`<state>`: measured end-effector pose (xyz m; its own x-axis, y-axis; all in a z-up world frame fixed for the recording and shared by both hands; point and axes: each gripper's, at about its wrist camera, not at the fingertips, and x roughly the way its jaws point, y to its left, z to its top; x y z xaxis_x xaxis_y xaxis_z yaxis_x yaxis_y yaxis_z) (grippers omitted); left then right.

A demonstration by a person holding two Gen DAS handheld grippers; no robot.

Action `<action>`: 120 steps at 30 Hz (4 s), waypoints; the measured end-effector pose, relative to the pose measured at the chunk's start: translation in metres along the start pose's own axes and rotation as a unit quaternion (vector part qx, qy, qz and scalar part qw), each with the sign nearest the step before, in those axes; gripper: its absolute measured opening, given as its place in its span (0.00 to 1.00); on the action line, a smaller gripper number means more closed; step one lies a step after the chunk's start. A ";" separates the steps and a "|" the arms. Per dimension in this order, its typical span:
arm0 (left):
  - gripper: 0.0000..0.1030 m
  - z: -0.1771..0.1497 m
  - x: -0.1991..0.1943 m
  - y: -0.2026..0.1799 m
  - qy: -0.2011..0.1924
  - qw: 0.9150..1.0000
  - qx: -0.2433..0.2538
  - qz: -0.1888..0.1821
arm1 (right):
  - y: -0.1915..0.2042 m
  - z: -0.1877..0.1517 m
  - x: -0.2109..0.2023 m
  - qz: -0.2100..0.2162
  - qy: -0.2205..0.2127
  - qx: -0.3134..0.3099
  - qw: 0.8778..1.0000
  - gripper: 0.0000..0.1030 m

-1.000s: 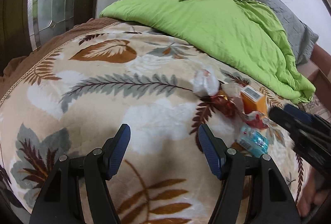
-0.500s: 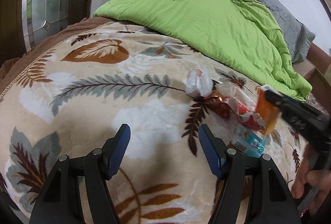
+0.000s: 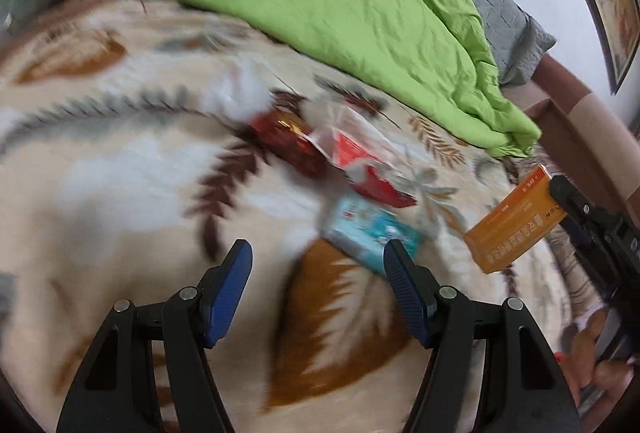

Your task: Collect trash

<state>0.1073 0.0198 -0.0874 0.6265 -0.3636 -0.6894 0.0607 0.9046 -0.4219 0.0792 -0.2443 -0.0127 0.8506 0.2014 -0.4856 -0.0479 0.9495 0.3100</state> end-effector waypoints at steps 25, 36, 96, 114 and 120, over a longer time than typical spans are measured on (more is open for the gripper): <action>0.15 0.043 0.073 -0.010 0.023 0.993 -0.095 -0.061 | -0.004 -0.002 -0.001 0.031 0.001 0.007 0.999 0.30; 0.07 0.027 0.001 -0.037 -0.072 0.996 0.044 -0.016 | 0.006 -0.010 -0.017 0.048 -0.007 0.000 0.999 0.30; 0.07 -0.062 -0.073 -0.085 -0.151 0.955 0.222 0.122 | -0.002 -0.053 -0.066 0.064 0.011 0.009 0.998 0.30; 0.07 -0.062 -0.072 -0.087 -0.150 0.955 0.226 0.120 | -0.004 -0.051 -0.065 0.064 0.011 0.013 0.998 0.30; 0.07 -0.063 -0.073 -0.088 -0.150 0.955 0.225 0.121 | -0.005 -0.050 -0.068 0.064 0.008 0.019 0.998 0.30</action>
<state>0.0076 -0.0478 -0.0368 0.8553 -0.1134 -0.5056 0.1720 0.9826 0.0707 -0.0048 -0.2503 -0.0221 0.8299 0.3242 -0.4540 -0.1351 0.9064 0.4003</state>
